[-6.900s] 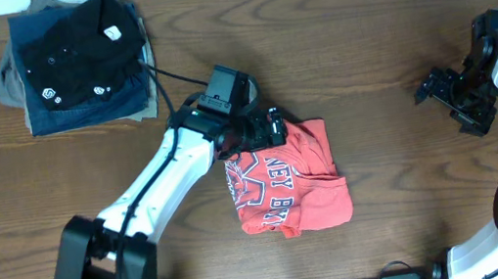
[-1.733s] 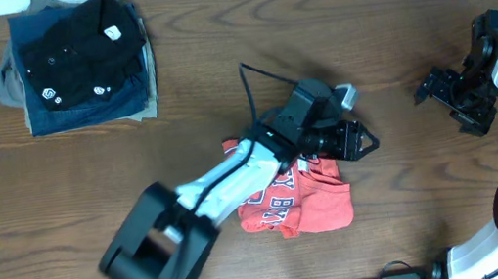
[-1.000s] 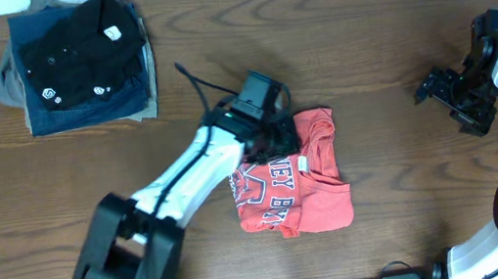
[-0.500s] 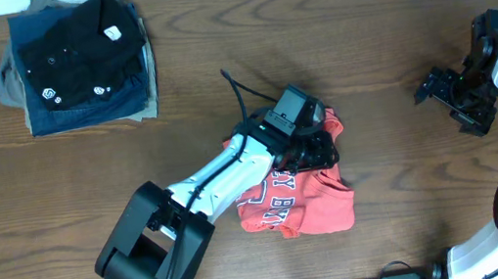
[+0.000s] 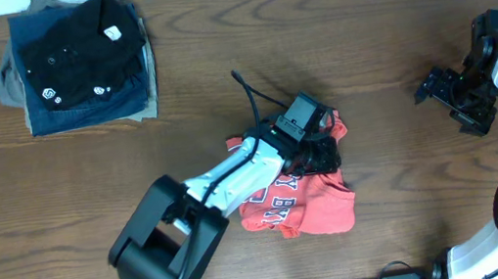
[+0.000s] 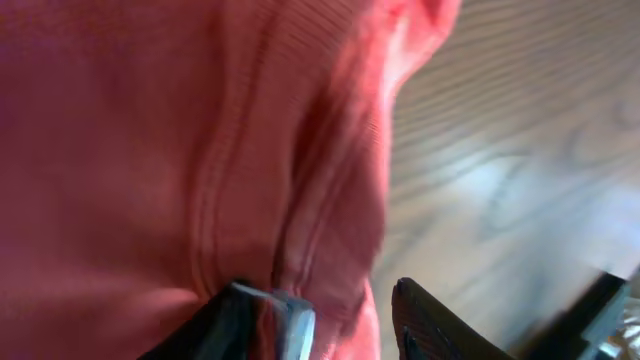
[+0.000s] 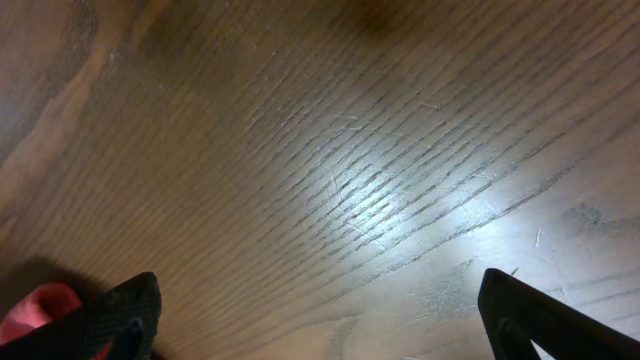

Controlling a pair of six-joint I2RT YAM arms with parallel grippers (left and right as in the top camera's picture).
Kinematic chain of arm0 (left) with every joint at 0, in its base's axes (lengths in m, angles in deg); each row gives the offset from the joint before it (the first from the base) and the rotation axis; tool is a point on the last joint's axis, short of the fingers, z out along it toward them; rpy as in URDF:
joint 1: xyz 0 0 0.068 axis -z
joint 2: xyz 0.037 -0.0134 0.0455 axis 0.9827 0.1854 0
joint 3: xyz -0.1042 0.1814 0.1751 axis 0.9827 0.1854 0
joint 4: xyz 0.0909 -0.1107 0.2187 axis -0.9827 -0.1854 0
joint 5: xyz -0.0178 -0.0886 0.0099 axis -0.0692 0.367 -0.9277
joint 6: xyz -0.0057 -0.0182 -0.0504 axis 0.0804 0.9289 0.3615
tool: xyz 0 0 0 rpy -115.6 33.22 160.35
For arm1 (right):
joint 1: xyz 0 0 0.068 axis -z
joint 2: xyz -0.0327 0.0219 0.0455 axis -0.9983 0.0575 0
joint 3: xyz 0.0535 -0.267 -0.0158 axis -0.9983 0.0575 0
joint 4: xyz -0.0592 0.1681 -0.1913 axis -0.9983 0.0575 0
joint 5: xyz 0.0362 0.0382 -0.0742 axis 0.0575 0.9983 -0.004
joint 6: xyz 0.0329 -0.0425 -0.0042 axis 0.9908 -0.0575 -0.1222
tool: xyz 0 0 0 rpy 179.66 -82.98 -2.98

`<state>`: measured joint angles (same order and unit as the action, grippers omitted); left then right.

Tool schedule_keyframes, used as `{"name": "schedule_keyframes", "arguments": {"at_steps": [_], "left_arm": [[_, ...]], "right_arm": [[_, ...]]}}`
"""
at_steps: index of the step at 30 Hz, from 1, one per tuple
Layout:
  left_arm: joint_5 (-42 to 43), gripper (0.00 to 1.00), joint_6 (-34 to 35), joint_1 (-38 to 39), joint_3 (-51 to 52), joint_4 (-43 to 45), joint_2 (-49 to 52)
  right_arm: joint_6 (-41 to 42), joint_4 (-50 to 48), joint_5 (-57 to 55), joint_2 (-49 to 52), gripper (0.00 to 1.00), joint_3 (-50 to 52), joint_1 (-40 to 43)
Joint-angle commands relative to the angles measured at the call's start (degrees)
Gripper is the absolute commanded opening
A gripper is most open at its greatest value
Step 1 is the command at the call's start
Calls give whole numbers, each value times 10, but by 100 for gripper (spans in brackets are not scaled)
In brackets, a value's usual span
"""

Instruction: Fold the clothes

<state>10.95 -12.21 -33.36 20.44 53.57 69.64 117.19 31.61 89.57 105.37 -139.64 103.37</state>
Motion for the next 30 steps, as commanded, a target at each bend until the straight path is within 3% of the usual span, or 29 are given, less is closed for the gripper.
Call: {"name": "schedule_keyframes", "arguments": {"at_steps": [1,7,13,18,23,30], "left_arm": [[-9,47,-3,2,1,5,35],[31,47,-2,2,0,5,18],[38,47,-4,1,0,5,-63],[-25,47,-4,1,0,0,-126],[-126,47,-3,1,0,1,-128],[-136,48,-3,1,0,50,-79]], "right_arm": [[-7,0,-2,-4,99,-7,2],[-7,0,-2,-4,99,-7,2],[-7,0,-2,-4,99,-7,2],[-7,0,-2,-4,99,-7,2],[-7,0,-2,-4,99,-7,2],[-7,0,-2,-4,99,-7,2]]}}
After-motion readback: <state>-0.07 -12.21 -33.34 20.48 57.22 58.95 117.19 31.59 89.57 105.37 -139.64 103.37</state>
